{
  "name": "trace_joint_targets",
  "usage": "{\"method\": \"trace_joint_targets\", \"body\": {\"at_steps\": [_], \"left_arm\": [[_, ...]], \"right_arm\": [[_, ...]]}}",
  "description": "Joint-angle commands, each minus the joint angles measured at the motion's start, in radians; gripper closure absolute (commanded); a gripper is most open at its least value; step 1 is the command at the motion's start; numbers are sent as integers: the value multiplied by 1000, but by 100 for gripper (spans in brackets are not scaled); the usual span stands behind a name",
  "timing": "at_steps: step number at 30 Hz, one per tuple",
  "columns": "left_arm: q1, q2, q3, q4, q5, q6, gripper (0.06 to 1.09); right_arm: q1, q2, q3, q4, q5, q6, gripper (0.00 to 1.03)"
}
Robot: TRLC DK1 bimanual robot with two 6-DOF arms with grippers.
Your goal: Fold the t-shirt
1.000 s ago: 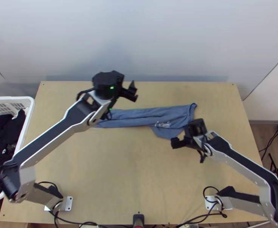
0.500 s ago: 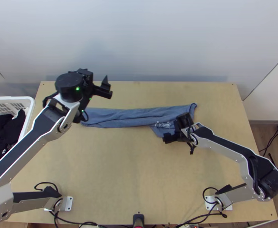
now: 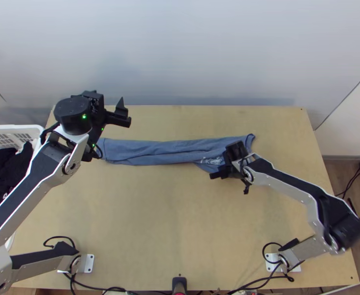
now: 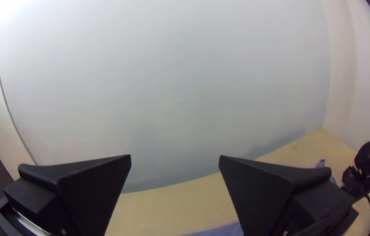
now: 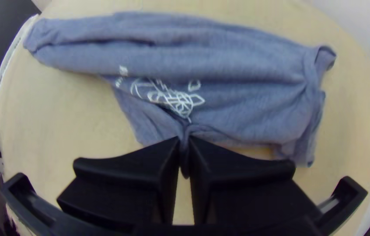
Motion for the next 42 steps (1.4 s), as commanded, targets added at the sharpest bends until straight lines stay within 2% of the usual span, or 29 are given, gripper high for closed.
{"method": "trace_joint_targets", "body": {"at_steps": [1,9,18,23,26,29,36,39,42], "left_arm": [[14,-35,-83,2,5,-15,11],[22,-93,-212,2,5,-38,11],[34,-136,-266,-31,4,-24,11],[27,-159,-295,-149,25,19,11],[17,-217,-380,-156,74,88,11],[19,-276,-438,-145,78,151,11],[93,-315,-435,-111,139,129,11],[79,-314,-426,-65,147,108,11],[51,-299,-410,-25,147,77,11]], "right_arm": [[12,-153,120,-126,8,-3,93],[17,-225,387,-367,8,13,94],[23,-177,757,-519,19,17,94],[41,-111,961,-588,30,16,94],[47,-96,1011,-596,40,11,94],[47,-85,1107,-617,50,11,94],[83,-59,1355,-599,68,11,95],[110,-59,1404,-543,74,2,95],[146,-59,1407,-503,122,-24,95]]}}
